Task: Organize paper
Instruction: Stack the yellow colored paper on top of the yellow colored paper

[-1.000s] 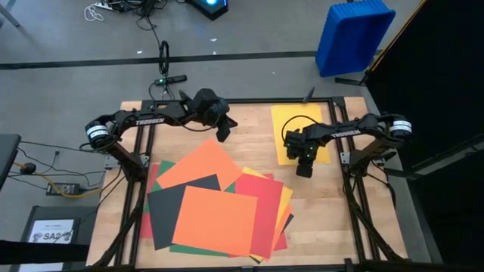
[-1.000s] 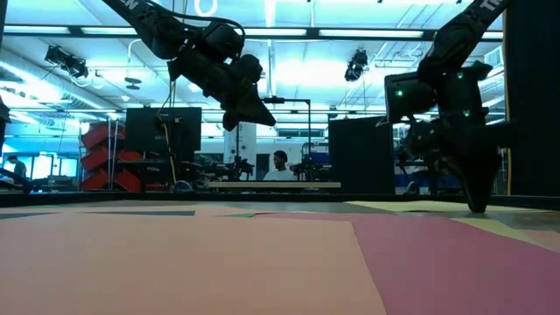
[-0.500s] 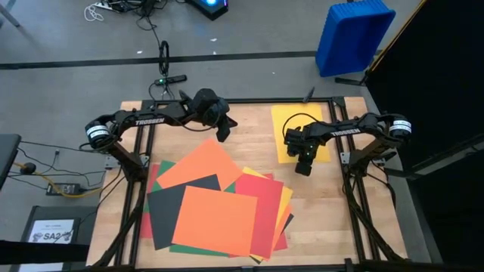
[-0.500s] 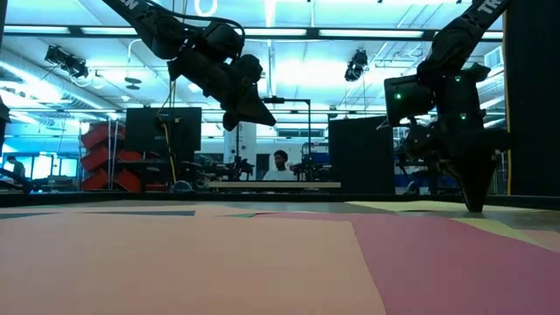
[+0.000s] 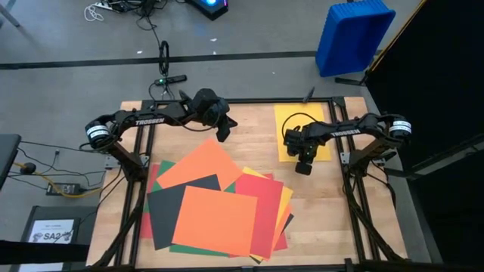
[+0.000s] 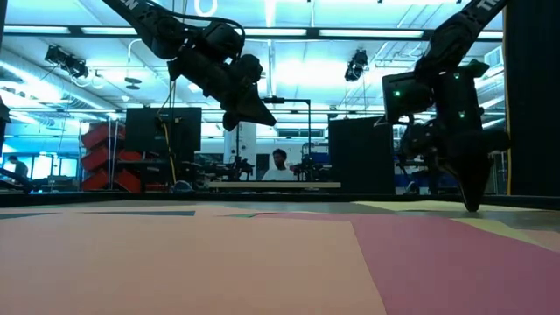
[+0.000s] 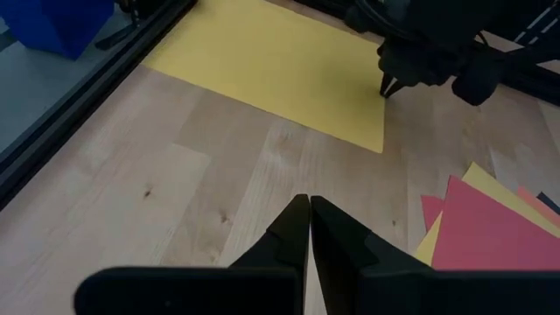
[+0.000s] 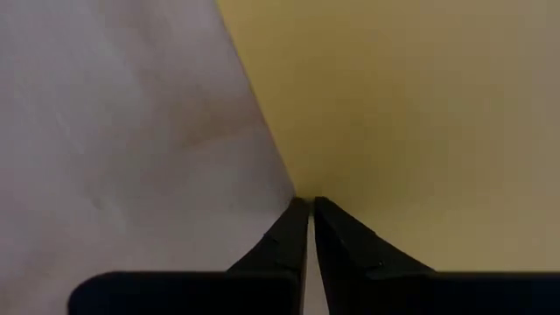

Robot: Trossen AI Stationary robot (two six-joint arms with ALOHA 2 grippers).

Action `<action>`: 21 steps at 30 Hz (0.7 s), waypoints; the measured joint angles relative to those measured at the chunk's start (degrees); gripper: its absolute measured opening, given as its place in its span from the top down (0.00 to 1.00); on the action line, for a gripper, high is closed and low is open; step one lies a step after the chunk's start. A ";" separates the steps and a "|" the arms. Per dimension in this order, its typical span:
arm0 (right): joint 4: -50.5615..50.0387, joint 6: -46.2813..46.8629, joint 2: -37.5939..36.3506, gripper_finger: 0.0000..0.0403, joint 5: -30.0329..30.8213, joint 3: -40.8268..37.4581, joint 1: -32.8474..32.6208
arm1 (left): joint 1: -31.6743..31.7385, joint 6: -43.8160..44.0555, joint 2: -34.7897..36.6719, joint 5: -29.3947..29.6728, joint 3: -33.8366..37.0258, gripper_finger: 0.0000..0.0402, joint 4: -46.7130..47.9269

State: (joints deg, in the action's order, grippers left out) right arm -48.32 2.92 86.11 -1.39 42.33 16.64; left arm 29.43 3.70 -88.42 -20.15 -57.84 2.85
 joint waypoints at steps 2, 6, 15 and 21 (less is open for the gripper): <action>-0.24 0.06 0.00 1.00 -0.66 0.00 -0.51 | 0.00 0.01 0.00 0.00 0.00 1.00 0.00; -0.42 0.53 -0.36 1.00 -3.70 0.00 -1.17 | 0.00 0.01 0.00 0.01 0.00 1.00 0.00; -0.63 1.51 -1.51 1.00 -4.44 0.73 -1.22 | -0.20 0.01 0.00 0.01 0.00 1.00 0.00; 4.98 2.07 -4.16 1.00 -2.23 7.45 -0.70 | -0.28 0.01 0.00 0.01 0.00 1.00 -0.48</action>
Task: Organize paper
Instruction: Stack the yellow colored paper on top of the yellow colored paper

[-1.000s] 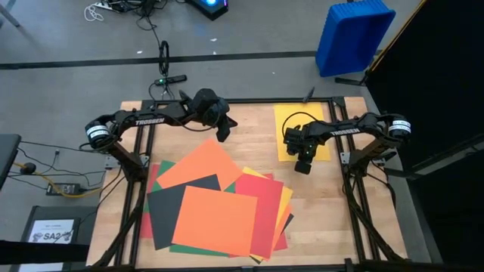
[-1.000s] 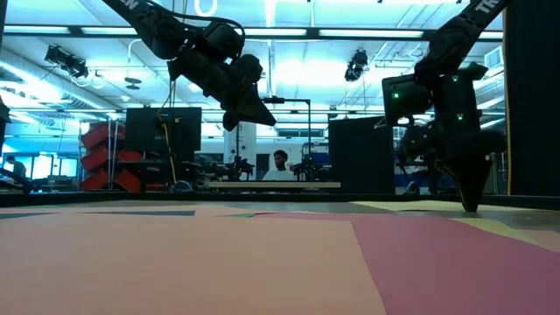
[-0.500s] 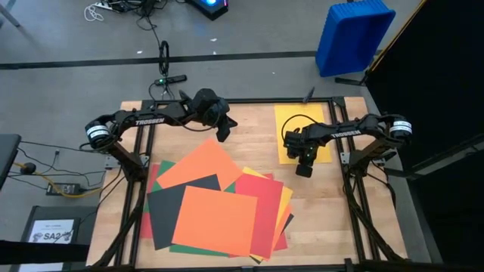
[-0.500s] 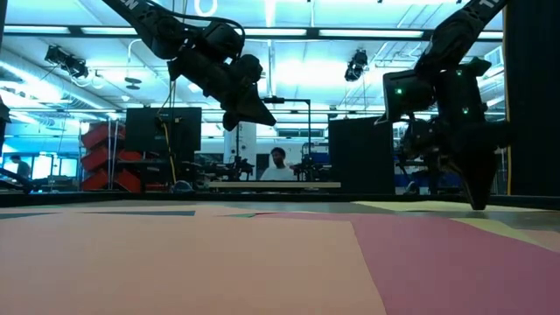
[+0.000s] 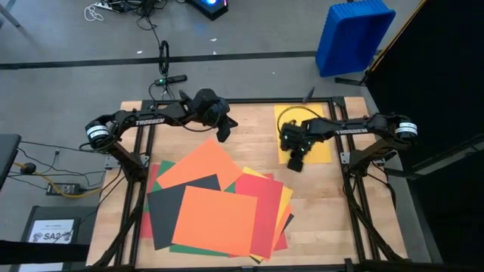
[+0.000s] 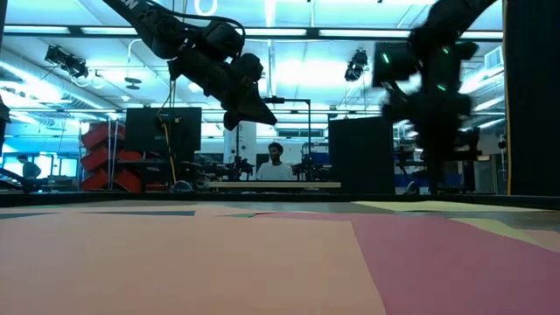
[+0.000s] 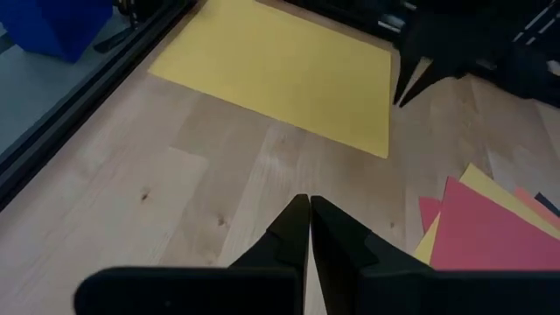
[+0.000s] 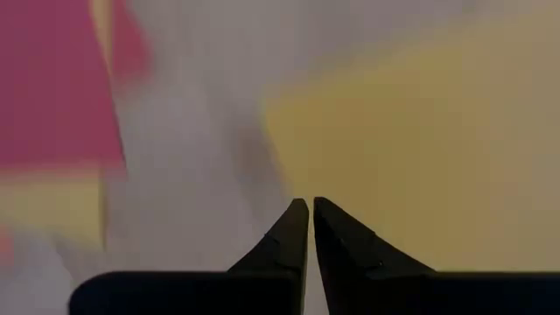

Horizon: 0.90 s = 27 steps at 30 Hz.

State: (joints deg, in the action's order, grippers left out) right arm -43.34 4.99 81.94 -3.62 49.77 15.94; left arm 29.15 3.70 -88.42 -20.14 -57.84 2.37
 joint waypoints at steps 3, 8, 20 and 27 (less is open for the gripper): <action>11.27 -0.16 0.09 1.00 1.58 1.90 1.55 | 0.00 0.00 0.00 0.00 0.00 1.00 -0.24; 24.36 -0.63 5.89 1.00 0.11 1.95 4.72 | -0.02 0.54 0.00 0.00 0.00 1.00 -0.31; 26.73 -0.65 20.64 1.00 -1.10 4.70 9.22 | -0.07 1.11 0.00 0.00 0.02 1.00 -0.24; 21.37 -0.21 20.14 1.00 2.22 4.86 10.86 | -0.07 1.09 0.00 0.00 0.02 1.00 0.08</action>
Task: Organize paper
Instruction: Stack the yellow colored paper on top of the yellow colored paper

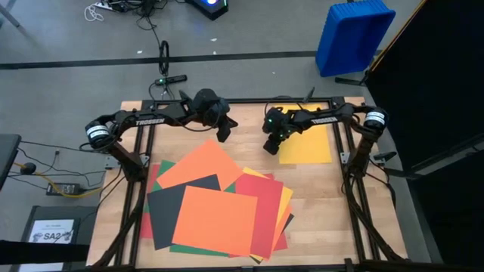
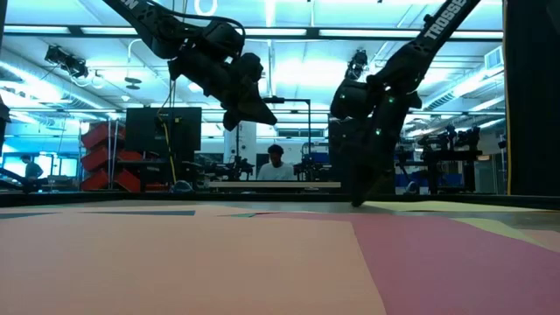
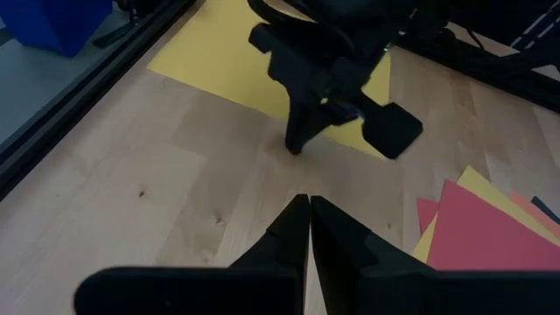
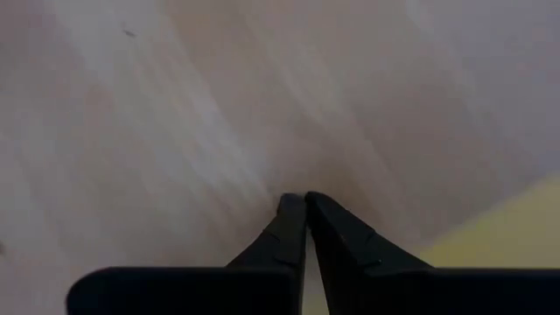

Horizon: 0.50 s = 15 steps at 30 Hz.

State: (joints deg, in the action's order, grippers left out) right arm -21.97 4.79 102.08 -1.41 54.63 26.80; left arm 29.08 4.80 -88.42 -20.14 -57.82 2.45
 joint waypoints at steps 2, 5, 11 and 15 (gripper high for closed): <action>-1.77 0.14 -0.02 1.00 0.80 0.00 0.27 | 0.00 -0.02 0.00 0.00 0.00 1.00 0.08; -3.29 0.14 -0.02 1.00 1.71 -0.02 0.34 | 0.00 -0.07 0.00 0.00 0.00 1.00 0.07; -5.32 0.33 -0.01 1.00 3.26 -0.04 0.35 | 0.00 -0.11 0.00 0.00 0.00 1.00 0.08; -6.73 0.36 -0.02 1.00 4.25 -0.04 0.45 | 0.00 -0.13 0.00 0.00 0.00 1.00 0.10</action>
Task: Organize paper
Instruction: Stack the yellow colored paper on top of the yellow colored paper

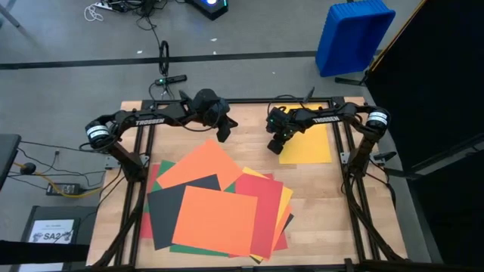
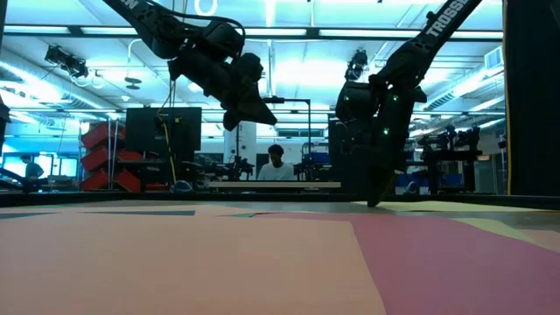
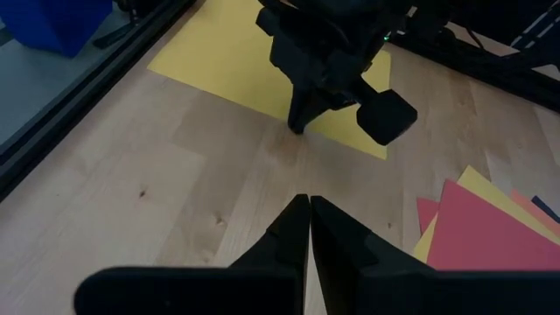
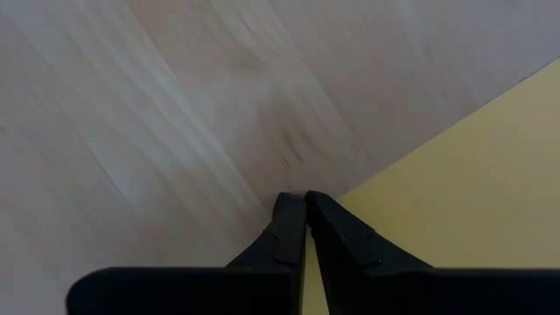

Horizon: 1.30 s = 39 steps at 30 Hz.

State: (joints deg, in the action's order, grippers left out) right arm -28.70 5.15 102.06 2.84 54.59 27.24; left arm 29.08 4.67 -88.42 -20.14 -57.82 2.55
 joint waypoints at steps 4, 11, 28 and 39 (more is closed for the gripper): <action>-0.92 -0.02 0.00 1.00 0.77 0.00 0.00 | 0.00 0.04 0.00 0.00 0.00 1.00 0.04; -1.84 0.88 0.00 1.00 1.89 0.00 0.02 | 0.00 0.04 -0.01 0.00 0.00 1.00 0.11; -3.17 3.91 -0.02 1.00 3.37 0.00 0.74 | 0.00 0.09 0.00 0.00 0.00 1.00 0.20; -3.94 6.42 -0.02 1.00 5.14 0.00 0.96 | -0.02 0.11 0.00 -0.02 0.00 1.00 0.22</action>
State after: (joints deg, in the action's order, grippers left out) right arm -32.64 11.57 102.04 7.98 54.59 28.21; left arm 29.06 4.78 -88.42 -20.16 -57.82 2.76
